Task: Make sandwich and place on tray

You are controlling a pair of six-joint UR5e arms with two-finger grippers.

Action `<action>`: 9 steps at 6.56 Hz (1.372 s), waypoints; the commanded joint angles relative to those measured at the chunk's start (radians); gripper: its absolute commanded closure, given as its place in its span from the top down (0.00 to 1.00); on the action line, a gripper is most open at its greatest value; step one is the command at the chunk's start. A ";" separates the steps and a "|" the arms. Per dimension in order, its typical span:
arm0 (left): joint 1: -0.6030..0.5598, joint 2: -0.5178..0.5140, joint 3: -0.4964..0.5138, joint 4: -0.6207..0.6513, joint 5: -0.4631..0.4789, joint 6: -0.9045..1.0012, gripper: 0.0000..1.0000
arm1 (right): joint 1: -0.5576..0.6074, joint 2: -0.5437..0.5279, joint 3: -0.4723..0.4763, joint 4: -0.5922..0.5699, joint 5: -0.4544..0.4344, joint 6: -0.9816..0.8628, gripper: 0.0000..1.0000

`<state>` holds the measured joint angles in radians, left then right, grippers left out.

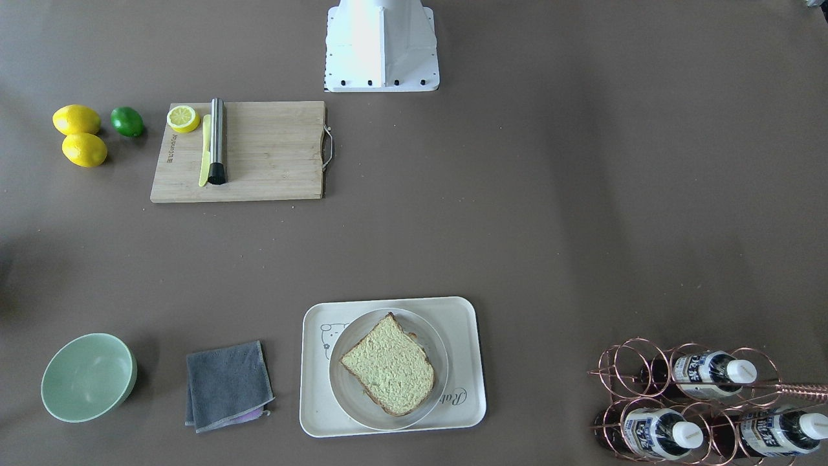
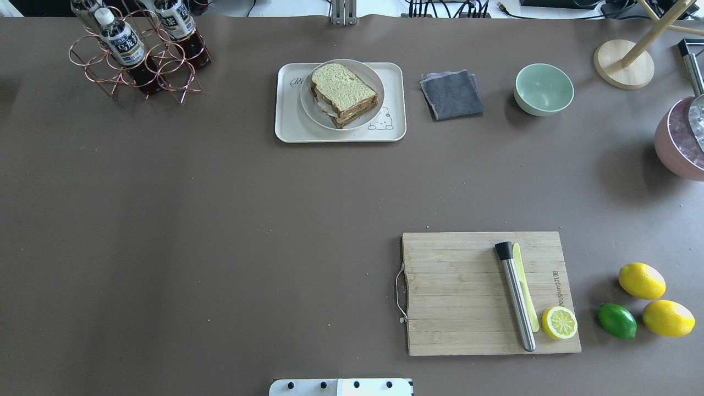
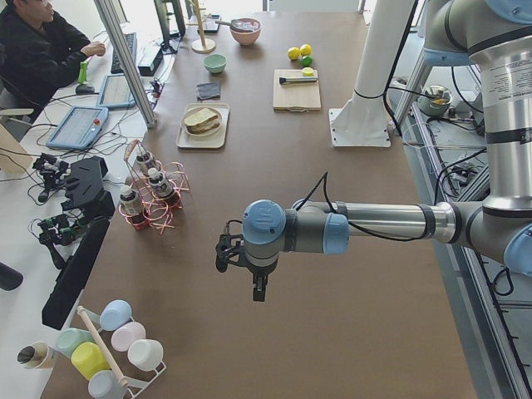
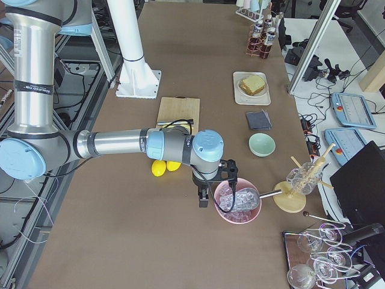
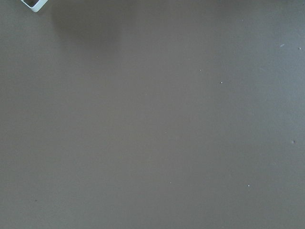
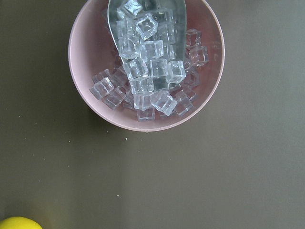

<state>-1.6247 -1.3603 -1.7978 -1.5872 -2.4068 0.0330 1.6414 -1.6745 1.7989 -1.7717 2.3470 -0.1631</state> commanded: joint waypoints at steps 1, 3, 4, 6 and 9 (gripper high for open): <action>0.000 -0.008 0.000 0.000 0.000 -0.008 0.98 | 0.000 0.001 0.005 0.000 0.000 0.001 1.00; 0.000 -0.008 0.000 0.000 0.002 -0.008 0.98 | 0.000 0.001 0.007 0.000 0.000 0.001 1.00; 0.000 -0.008 0.002 0.000 0.000 -0.008 0.98 | 0.000 0.001 0.007 0.002 0.000 0.001 1.00; 0.002 -0.011 0.003 0.000 0.002 -0.010 0.98 | 0.000 0.001 0.007 0.000 0.000 0.001 1.00; 0.002 -0.016 0.003 0.000 0.002 -0.021 0.98 | 0.000 0.009 0.004 0.000 0.000 0.001 1.00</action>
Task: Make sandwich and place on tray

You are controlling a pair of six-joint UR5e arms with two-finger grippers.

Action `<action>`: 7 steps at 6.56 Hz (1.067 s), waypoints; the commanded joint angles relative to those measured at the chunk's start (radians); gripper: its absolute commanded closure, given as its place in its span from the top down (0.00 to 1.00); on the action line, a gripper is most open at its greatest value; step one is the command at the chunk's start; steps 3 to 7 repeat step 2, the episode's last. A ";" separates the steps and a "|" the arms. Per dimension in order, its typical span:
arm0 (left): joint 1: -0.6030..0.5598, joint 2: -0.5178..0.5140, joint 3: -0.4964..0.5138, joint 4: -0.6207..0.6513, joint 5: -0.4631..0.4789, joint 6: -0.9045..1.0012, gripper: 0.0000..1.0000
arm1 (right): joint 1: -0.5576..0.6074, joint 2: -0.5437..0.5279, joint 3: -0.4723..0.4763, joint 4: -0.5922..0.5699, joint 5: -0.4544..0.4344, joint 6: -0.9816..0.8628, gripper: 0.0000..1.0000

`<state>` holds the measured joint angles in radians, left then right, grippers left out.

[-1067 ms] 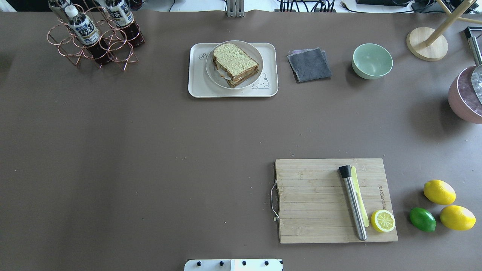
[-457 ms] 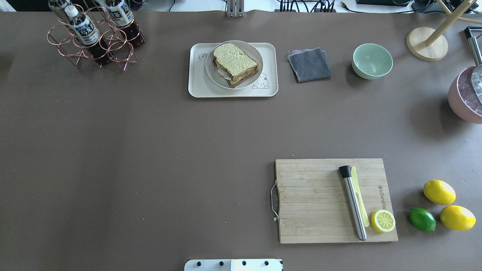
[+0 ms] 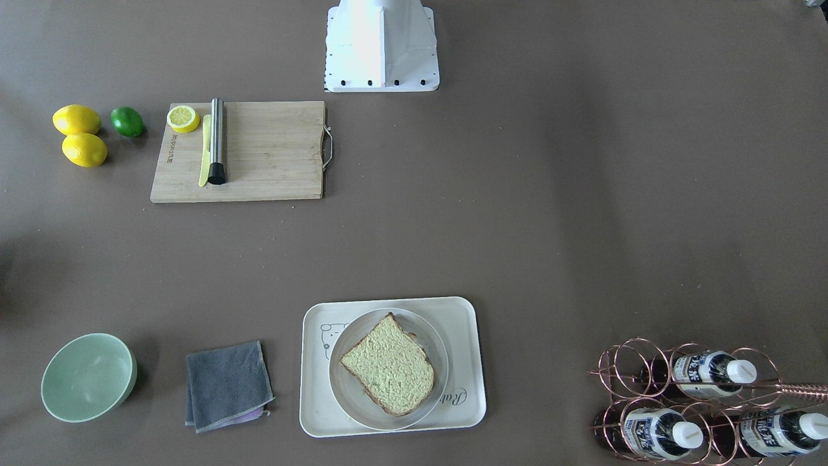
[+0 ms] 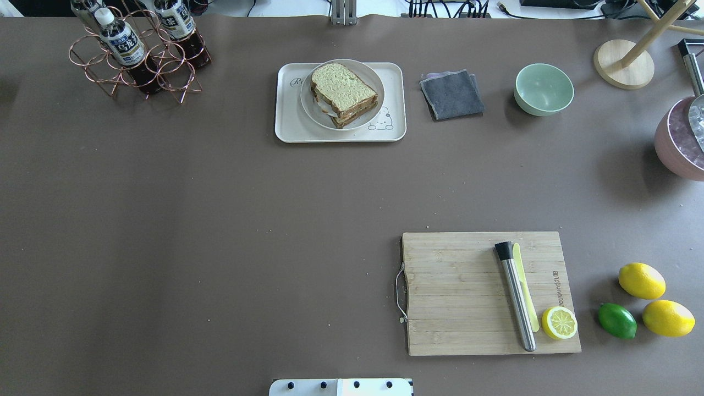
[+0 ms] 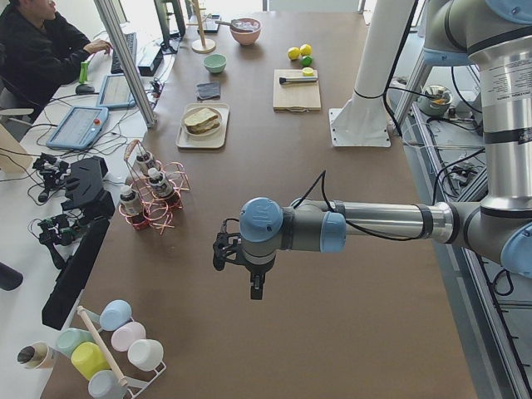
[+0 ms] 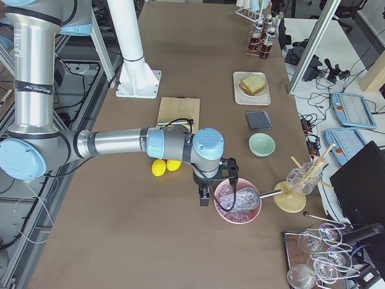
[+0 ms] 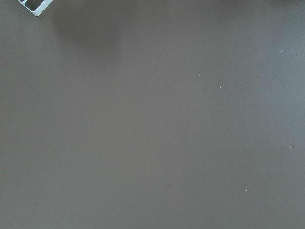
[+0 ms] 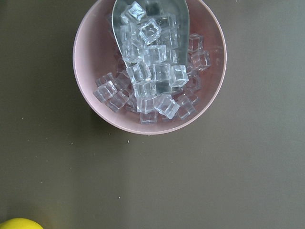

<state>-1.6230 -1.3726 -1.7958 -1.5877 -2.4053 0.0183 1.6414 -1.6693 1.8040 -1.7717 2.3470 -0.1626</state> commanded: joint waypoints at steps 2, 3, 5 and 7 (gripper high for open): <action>0.000 -0.013 0.003 0.000 0.000 -0.008 0.98 | 0.000 0.006 -0.002 0.000 0.000 0.000 1.00; 0.000 -0.013 0.003 0.000 0.000 -0.008 0.98 | 0.000 0.006 -0.002 0.000 0.000 0.000 1.00; 0.000 -0.013 0.003 0.000 0.000 -0.008 0.98 | 0.000 0.006 -0.002 0.000 0.000 0.000 1.00; 0.000 -0.013 0.003 0.000 0.000 -0.008 0.98 | 0.000 0.006 -0.002 0.000 0.000 0.000 1.00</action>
